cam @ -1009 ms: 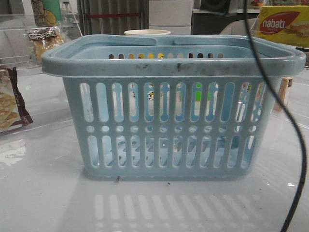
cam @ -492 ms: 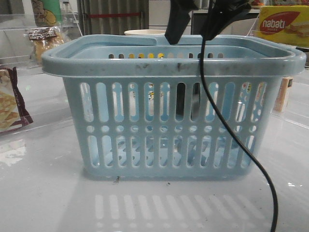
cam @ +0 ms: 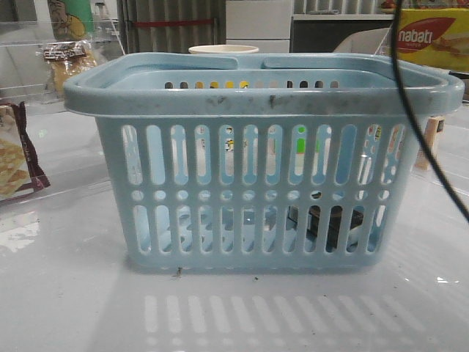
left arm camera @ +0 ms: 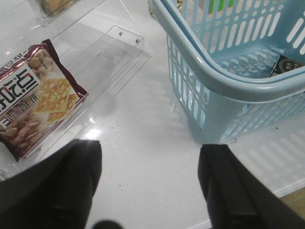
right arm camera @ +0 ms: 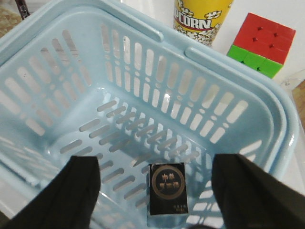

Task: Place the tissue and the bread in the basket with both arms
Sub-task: 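Lift the right gripper up and away from the basket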

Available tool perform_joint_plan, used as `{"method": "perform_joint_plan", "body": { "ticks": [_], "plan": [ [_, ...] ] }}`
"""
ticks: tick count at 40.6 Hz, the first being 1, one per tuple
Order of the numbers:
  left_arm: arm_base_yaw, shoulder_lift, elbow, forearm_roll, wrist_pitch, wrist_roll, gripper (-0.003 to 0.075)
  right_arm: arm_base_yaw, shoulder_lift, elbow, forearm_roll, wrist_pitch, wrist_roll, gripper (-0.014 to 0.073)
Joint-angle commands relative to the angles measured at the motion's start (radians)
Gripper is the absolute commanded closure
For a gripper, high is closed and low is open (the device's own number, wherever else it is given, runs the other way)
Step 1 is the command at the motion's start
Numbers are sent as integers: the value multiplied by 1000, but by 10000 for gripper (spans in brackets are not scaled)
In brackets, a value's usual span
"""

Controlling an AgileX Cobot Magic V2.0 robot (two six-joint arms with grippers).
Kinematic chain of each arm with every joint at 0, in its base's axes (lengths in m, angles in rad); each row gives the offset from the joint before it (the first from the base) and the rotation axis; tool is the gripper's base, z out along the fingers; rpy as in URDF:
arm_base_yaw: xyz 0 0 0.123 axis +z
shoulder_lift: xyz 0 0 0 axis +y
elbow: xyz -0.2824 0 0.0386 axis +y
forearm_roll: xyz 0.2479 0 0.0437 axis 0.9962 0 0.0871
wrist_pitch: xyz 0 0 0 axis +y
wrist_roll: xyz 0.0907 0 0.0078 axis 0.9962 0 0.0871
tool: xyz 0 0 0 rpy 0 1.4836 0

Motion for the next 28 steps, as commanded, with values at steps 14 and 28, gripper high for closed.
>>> {"method": "perform_joint_plan", "body": {
  "ticks": [14, 28],
  "plan": [
    [-7, 6, -27, -14, -73, 3, 232, 0, -477, 311, -13, -65, -14, 4],
    [-7, 6, -27, -14, -82, 3, 232, 0, -621, 419, -14, -59, -14, 2]
  ]
}}
